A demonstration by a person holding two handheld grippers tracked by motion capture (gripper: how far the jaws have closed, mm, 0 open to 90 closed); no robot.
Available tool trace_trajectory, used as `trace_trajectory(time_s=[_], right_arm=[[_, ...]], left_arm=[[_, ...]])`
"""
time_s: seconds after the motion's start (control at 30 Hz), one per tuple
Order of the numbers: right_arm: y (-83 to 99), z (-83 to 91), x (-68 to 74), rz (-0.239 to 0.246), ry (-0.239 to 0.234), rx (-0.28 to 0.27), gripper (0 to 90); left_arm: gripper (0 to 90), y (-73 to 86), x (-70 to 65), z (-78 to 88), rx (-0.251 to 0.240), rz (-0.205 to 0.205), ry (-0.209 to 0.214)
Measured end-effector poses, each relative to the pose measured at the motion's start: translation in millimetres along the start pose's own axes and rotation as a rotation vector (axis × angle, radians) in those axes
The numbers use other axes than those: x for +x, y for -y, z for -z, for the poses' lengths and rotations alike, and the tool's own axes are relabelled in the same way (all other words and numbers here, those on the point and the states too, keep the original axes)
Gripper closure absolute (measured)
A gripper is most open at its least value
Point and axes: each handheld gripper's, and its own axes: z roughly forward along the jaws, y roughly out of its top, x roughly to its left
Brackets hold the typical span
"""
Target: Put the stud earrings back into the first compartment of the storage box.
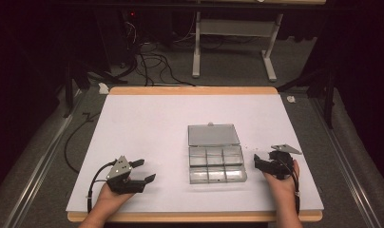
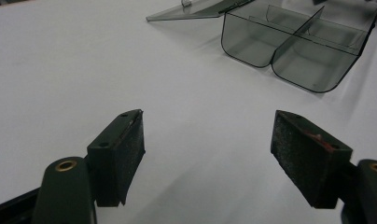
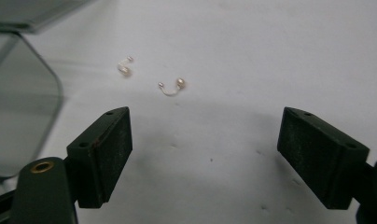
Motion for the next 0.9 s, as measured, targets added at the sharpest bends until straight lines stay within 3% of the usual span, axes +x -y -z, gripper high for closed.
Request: trace_trajectory(time_s=[0.2, 0.47, 0.67, 0.9], right_arm=[[9.0, 12.7, -5.4, 0.000, -0.018, -0.028, 21.7], [9.3, 18.9, -15.5, -0.070, -0.063, -0.059, 29.9], [8.6, 23.5, -10.8, -0.033, -0.103, -0.097, 36.6], [9.8, 24.2, -7.5, -0.034, -0.109, -0.077, 38.0]], left_arm=[[26.4, 0.2, -1.7, -0.1, 0.009, -0.012, 0.004], [26.4, -0.4, -2.0, -1.6, 0.024, -0.021, 0.015], [26.3, -0.6, -2.7, -2.3, 0.031, -0.032, 0.023], [26.3, -0.7, -4.0, -2.6, 0.039, -0.049, 0.025]])
